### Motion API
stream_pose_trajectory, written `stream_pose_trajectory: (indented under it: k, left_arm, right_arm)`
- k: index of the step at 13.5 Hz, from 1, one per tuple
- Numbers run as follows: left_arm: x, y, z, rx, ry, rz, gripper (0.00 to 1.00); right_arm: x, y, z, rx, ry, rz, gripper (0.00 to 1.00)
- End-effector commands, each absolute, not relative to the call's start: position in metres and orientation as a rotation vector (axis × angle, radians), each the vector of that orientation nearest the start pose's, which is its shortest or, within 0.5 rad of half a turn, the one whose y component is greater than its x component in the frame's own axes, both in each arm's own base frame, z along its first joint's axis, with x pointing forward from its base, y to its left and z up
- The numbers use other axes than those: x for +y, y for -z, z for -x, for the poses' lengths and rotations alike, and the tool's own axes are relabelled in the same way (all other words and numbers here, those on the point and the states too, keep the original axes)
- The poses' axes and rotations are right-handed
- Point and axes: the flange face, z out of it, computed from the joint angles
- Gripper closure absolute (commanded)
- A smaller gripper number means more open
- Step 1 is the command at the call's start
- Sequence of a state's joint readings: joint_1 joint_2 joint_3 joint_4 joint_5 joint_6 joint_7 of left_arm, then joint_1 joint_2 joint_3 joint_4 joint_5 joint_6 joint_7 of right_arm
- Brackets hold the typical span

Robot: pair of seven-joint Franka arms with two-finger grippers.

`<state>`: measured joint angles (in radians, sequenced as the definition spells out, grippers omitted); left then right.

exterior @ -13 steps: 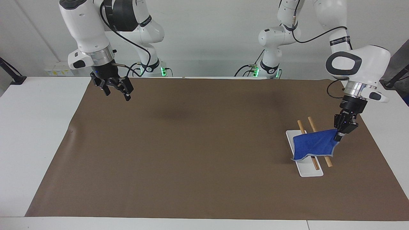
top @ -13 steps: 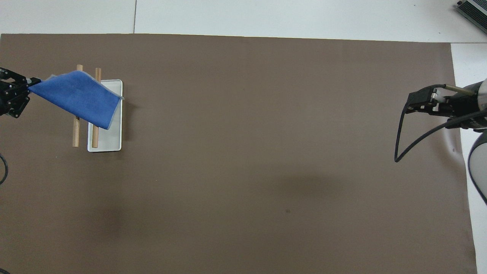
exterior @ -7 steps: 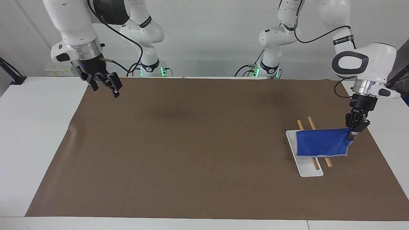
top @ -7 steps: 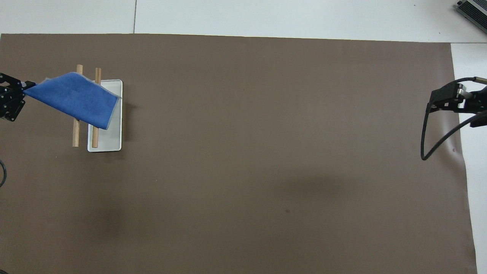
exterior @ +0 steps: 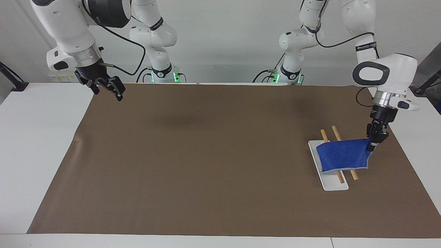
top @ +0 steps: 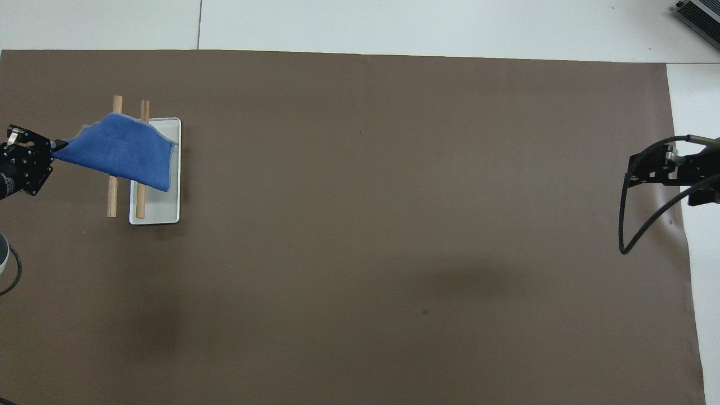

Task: Right arm passes towel to left arm to hang
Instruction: 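Drape the towel over the wooden rods and open the left gripper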

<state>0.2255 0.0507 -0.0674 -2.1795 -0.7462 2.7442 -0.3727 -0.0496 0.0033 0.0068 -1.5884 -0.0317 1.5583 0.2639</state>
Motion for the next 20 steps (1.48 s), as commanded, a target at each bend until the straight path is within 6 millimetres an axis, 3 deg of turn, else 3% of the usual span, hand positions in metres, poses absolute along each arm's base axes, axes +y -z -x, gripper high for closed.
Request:
stream_pose_trajectory:
  k: [1,4,6,9,10,11,12,16,20]
  left_arm:
    - [0.119,-0.402,-0.552,1.388,-0.612,-2.21,1.0]
    - [0.12,-0.393,-0.548,1.343,-0.61,-2.261,1.0]
    - [0.115,-0.373,-0.551,1.342,-0.599,-2.288,1.0]
    - [0.109,-0.37,-0.554,1.337,-0.619,-2.294,1.0]
    - [0.108,-0.371,-0.554,1.337,-0.616,-2.292,0.82]
    - [0.109,-0.371,-0.556,1.338,-0.615,-2.289,0.44]
    - [0.109,-0.371,-0.557,1.335,-0.615,-2.291,0.25]
    - [0.118,-0.382,-0.571,1.32,-0.623,-2.275,0.22]
    - [0.141,-0.422,-0.6,1.175,-0.57,-2.347,0.23]
  right_arm:
    - [-0.024,-0.614,-0.545,0.453,-0.014,3.144,0.0]
    - [-0.019,-0.607,-0.537,0.429,-0.04,3.15,0.0]
    - [-0.024,-0.608,-0.539,0.399,-0.019,3.152,0.0]
    - [-0.024,-0.607,-0.539,0.331,-0.025,3.16,0.0]
    - [-0.021,-0.607,-0.539,0.302,-0.028,3.163,0.0]
    - [-0.021,-0.608,-0.54,0.288,-0.019,3.164,0.0]
    - [-0.02,-0.608,-0.54,0.285,-0.016,3.164,0.0]
    - [-0.02,-0.609,-0.541,0.302,-0.011,3.162,0.0]
    - [-0.017,-0.611,-0.545,0.316,0.026,3.159,0.0]
